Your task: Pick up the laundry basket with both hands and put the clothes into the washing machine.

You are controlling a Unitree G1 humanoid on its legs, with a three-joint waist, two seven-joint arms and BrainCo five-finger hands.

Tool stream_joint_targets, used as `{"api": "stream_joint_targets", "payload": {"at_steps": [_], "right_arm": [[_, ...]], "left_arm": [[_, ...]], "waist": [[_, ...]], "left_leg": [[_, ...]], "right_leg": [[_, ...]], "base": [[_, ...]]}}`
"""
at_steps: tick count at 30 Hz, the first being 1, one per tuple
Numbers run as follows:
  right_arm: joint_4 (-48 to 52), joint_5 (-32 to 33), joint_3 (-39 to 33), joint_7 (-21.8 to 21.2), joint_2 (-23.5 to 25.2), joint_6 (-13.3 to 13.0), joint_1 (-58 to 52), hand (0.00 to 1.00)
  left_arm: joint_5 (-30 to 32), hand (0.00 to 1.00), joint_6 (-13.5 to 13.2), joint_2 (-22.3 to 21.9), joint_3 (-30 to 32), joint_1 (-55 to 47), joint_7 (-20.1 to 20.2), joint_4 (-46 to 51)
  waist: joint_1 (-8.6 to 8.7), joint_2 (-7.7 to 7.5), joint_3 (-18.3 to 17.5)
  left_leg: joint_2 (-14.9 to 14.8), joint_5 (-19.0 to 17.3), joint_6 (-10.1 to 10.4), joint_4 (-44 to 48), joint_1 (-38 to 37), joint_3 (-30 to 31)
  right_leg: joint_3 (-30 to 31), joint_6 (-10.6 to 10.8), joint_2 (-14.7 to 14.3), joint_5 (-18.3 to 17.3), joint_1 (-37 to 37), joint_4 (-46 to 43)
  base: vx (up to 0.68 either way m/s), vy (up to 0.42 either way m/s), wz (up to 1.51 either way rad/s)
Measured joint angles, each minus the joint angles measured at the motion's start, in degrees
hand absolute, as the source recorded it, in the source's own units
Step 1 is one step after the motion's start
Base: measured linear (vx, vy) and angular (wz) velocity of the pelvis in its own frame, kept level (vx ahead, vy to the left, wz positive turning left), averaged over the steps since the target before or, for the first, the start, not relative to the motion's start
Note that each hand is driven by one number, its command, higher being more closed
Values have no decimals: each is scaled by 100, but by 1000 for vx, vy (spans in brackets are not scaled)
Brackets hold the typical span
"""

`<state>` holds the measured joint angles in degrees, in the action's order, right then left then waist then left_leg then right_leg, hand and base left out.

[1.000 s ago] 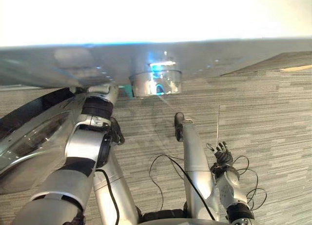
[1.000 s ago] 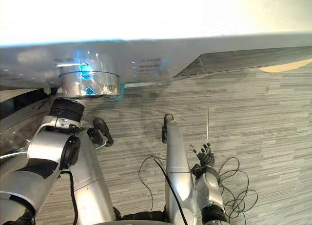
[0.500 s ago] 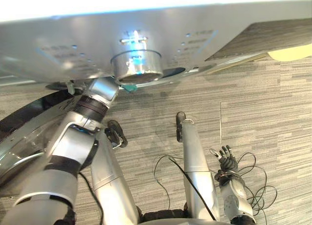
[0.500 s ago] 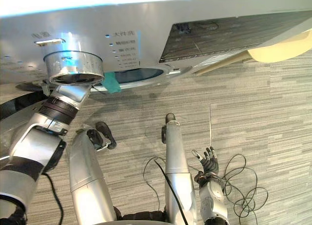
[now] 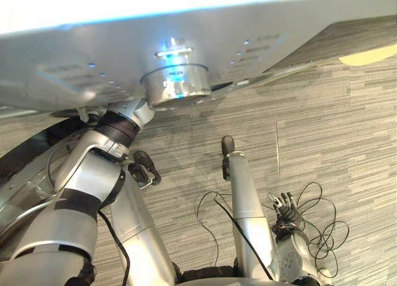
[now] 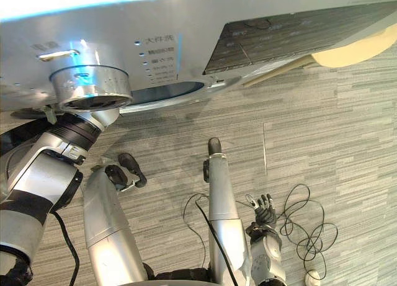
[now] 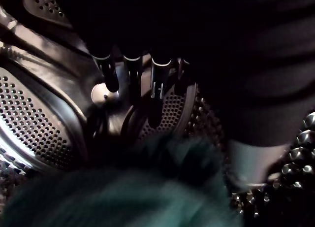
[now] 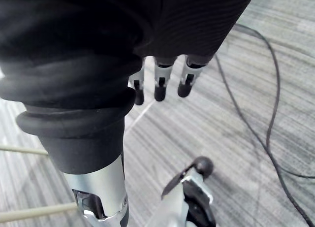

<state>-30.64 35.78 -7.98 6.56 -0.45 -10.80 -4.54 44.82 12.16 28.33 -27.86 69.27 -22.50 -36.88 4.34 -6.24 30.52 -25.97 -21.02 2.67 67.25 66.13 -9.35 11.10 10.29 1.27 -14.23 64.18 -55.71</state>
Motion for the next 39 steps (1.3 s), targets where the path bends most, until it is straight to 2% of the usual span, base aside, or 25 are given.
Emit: {"api": "stream_joint_targets", "payload": {"at_steps": [7, 12, 16, 17, 18, 19, 21, 22, 24, 26, 30, 32, 33, 34, 36, 38, 39], "right_arm": [[156, 14, 108, 78, -6, -31, 2, 0], [347, 13, 187, 86, -36, -63, 2, 0], [332, -46, 205, 102, -45, -18, 2, 0], [313, -64, 196, 106, -32, 10, 1, 0], [285, -70, 179, 109, -20, 17, 2, 0], [260, -158, 74, 159, 13, 100, -3, 0], [119, -266, -18, 230, 14, 178, 0, 0], [-36, -345, -91, 273, 9, 248, 16, 0], [-209, -473, -169, 339, 8, 257, 32, 0], [-427, -518, -295, 350, -8, 336, 138, 0], [-444, -678, -295, 371, 7, 452, 306, 0], [-456, -701, -300, 376, -47, 497, 245, 0], [-462, -700, -297, 375, -41, 510, 218, 0], [-505, -708, -296, 360, -23, 512, 131, 0], [-808, -722, -311, 332, 14, 537, 56, 0], [-1236, -855, -456, 320, 6, 640, 30, 0], [-1583, -967, -656, 315, -2, 711, 25, 0]], "left_arm": [[113, 0, 52, -139, 208, 71, -5, 7], [-50, 0, 146, -412, 928, 70, 5, -38], [-1065, 0, 166, -845, 2048, 69, 4, -196], [-1628, 0, 106, -996, 2516, 19, -20, -217], [-1982, 0, 86, -1063, 2713, -23, -29, -217], [-3023, 0, -109, -1246, 3021, -234, -147, -216], [-3427, 0, -259, -1538, 3187, -647, -185, -215], [-3564, 0, -373, -1840, 3315, -1217, -236, -264], [-3513, 0, -383, -2147, 3354, -1817, -233, -493], [-3320, 0, -449, -2696, 3274, -2756, -83, -657], [-3306, 0, -492, -3191, 2823, -4342, 321, -841], [-3599, 0, -651, -3306, 2309, -5393, 563, -869], [-3659, 0, -698, -3253, 2201, -5597, 641, -857], [-3775, 0, -866, -3208, 2069, -5863, 771, -774], [-3817, 0, -938, -3171, 2128, -6175, 881, -810], [-3805, 0, -1027, -3107, 2477, -6389, 910, -1023], [-3771, 0, -1020, -3098, 2739, -6492, 914, -1252]], "waist": [[8, 5, 3], [8, 23, 14], [50, 27, 17], [93, 36, 22], [113, 48, 29], [124, 77, 47], [115, 93, 46], [101, 103, 46], [67, 113, 43], [-87, 151, 27], [-222, 228, -14], [-271, 433, -221], [-290, 454, -282], [-337, 535, -504], [-398, 615, -906], [-399, 678, -1298], [-393, 737, -1610]], "left_leg": [[28, 39, -13, -18, 116, 91], [63, 58, 15, -50, 125, 91], [102, 86, 36, -87, 125, 134], [119, 107, 35, -99, 117, 144], [131, 116, 42, -110, 104, 158], [222, 150, 77, -168, 25, 225], [321, 202, 83, -296, -145, 263], [415, 260, 113, -454, -388, 281], [504, 294, 145, -628, -698, 306], [653, 409, 187, -1000, -1234, 345], [912, 645, 291, -1793, -2326, 300], [1165, 918, 320, -2512, -3117, 270], [1244, 997, 328, -2727, -3334, 269], [1394, 1181, 340, -3174, -3699, 299], [1556, 1470, 379, -3905, -4235, 375], [1706, 1864, 394, -4811, -4831, 499], [1711, 2164, 410, -5453, -5201, 504]], "right_leg": [[-129, 39, 47, 14, 44, -30], [-133, 32, 59, 9, 91, -59], [-165, 26, 77, 6, 75, -61], [-192, 20, 84, 1, 45, -62], [-211, 15, 90, -7, 18, -61], [-264, -6, 141, -36, -74, -63], [-313, -30, 232, -88, -236, -61], [-407, -67, 326, -167, -500, -27], [-520, -107, 418, -261, -829, 12], [-688, -190, 562, -353, -1377, 159], [-890, -261, 791, -402, -2396, 595], [-1105, -265, 1014, -401, -3207, 1042], [-1157, -267, 1077, -399, -3408, 1153], [-1327, -282, 1203, -388, -3763, 1392], [-1601, -304, 1319, -353, -4308, 1804], [-1956, -308, 1401, -274, -4931, 2330], [-2206, -316, 1379, -181, -5309, 2723]], "base": [[35, 9, 4], [6, 0, 1], [9, -3, 4], [11, -1, 8], [23, -7, 18], [25, -11, 23], [51, -47, 41], [65, -70, 52], [77, -87, 51], [107, -112, 55], [118, -102, 44], [132, -86, 60], [161, -112, 65], [112, -80, 51], [144, -120, 69], [182, -135, 76], [179, -111, 59]]}}
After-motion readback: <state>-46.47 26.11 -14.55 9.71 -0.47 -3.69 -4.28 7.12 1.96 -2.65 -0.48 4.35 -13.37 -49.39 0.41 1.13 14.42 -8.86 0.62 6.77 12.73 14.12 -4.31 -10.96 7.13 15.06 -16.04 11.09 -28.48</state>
